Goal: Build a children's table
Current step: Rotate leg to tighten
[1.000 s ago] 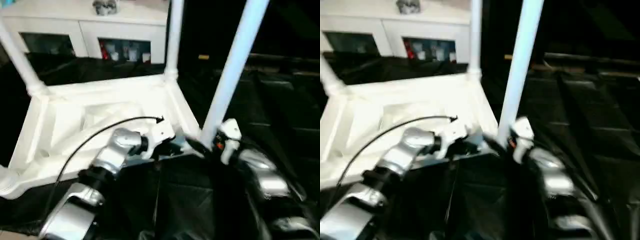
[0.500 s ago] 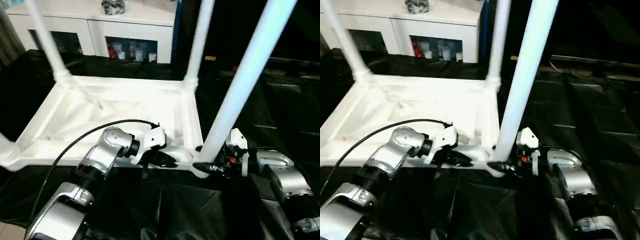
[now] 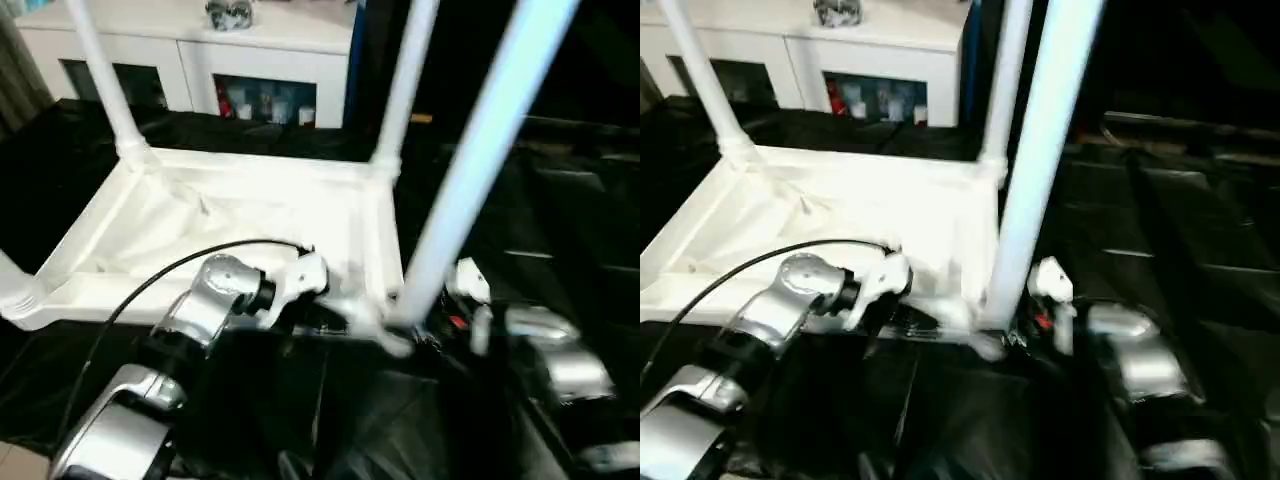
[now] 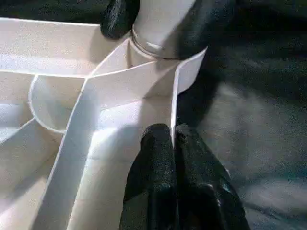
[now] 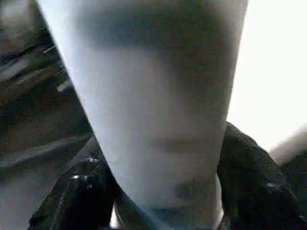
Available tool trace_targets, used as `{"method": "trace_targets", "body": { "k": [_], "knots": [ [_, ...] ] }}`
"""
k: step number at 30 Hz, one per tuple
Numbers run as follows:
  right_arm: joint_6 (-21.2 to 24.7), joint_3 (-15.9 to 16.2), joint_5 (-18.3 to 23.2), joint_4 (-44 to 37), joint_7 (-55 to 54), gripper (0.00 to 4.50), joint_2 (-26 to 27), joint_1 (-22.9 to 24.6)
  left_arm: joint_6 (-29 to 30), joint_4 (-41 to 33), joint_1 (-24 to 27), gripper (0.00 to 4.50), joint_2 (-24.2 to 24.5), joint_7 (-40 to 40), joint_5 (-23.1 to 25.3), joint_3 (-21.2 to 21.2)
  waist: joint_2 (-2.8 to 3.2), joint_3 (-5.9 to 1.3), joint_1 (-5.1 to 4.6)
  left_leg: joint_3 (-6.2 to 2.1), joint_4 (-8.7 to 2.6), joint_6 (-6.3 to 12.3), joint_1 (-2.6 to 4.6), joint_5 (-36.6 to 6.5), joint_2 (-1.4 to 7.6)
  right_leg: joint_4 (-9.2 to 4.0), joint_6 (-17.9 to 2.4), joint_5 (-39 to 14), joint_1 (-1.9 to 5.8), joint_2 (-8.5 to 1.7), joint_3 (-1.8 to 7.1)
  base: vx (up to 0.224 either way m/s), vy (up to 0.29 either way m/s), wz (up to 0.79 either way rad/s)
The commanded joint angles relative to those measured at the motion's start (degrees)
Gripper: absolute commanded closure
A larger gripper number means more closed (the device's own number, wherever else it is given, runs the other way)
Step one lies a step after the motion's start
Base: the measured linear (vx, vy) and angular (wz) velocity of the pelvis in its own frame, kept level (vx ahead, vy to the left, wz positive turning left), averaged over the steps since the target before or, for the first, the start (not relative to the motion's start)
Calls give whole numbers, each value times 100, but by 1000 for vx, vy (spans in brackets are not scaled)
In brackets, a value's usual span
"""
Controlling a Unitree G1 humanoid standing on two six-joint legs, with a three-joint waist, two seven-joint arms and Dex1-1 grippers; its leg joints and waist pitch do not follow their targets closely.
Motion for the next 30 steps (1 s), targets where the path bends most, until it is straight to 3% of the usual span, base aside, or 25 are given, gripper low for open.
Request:
{"method": "trace_targets", "body": {
  "k": [1,2,3,7,8,11,13,16,18,19,24,25,28,30],
  "knots": [
    [130,167,-147,285,-680,201,396,36,125,-73,-243,450,-395,734,1,75,-27,-274,-36,-199,-435,84,80,-1500,319,-553,-974,-2380,167,-580,289,0,0,0],
    [142,127,-161,292,-851,201,466,37,156,-73,-248,450,-434,812,16,76,-44,-278,-69,-207,-448,68,61,-1521,318,-551,-931,-2359,186,-573,287,0,0,0],
    [87,100,-216,327,-1105,201,564,37,207,-70,-252,450,-511,966,46,80,17,-288,-75,-212,-448,58,64,-1498,321,-543,-965,-2200,180,-583,298,0,0,0],
    [-129,-37,-387,497,-2052,201,874,-3,355,-73,-271,450,-751,1440,149,70,-21,-290,-131,-188,-430,91,54,-1482,298,-536,-1052,-1956,174,-565,306,0,0,0],
    [-58,-121,-343,540,-2326,201,1015,-21,428,-121,-254,450,-848,1547,143,75,26,-293,-122,-186,-424,123,62,-1461,294,-541,-1058,-1918,169,-565,313,0,0,0],
    [-46,-165,-347,555,-2512,201,1138,-30,467,-149,-240,450,-932,1629,145,79,8,-304,-136,-181,-427,154,42,-1348,297,-509,-1112,-1611,188,-543,307,0,0,0],
    [-245,-161,-420,522,-2610,131,1250,-19,398,-207,-186,450,-961,1536,137,29,23,-309,-136,-178,-422,183,29,-1328,296,-507,-1114,-1541,193,-551,312,0,0,0],
    [-304,-149,-408,460,-2465,125,1222,-12,310,-235,-160,450,-897,1377,108,9,21,-318,-138,-170,-415,228,35,-1273,299,-487,-1146,-1362,195,-546,317,0,0,0],
    [-298,-103,-374,358,-2222,95,1083,-6,202,-256,-142,450,-764,1153,57,-3,6,-316,-141,-166,-413,272,34,-1237,298,-477,-1194,-1253,202,-534,313,0,0,0],
    [-343,-28,-425,314,-2101,95,972,1,128,-270,-129,450,-683,1022,29,-19,0,-325,-149,-167,-407,308,5,-1146,294,-452,-1206,-1140,229,-537,314,0,0,0],
    [-486,240,-484,164,-1344,95,588,71,14,-415,-46,450,-413,441,-80,-125,-6,-340,-115,-151,-370,443,1,-899,295,-415,-1290,-824,245,-544,318,0,0,0],
    [-499,337,-450,71,-981,95,460,119,2,-487,-14,450,-317,207,-126,-165,-36,-337,-130,-139,-371,481,2,-874,301,-402,-1332,-707,235,-524,319,0,0,0],
    [-497,446,-413,-38,-569,95,322,177,-18,-520,1,450,-220,-5,-152,-194,-7,-330,-96,-131,-371,529,10,-874,321,-387,-1383,-664,233,-509,305,0,0,0],
    [-467,565,-338,-152,26,120,127,238,-77,-469,-12,450,-105,-210,-137,-224,-12,-324,-66,-121,-366,522,22,-965,323,-402,-1392,-787,232,-508,299,0,0,0]
  ]
}}
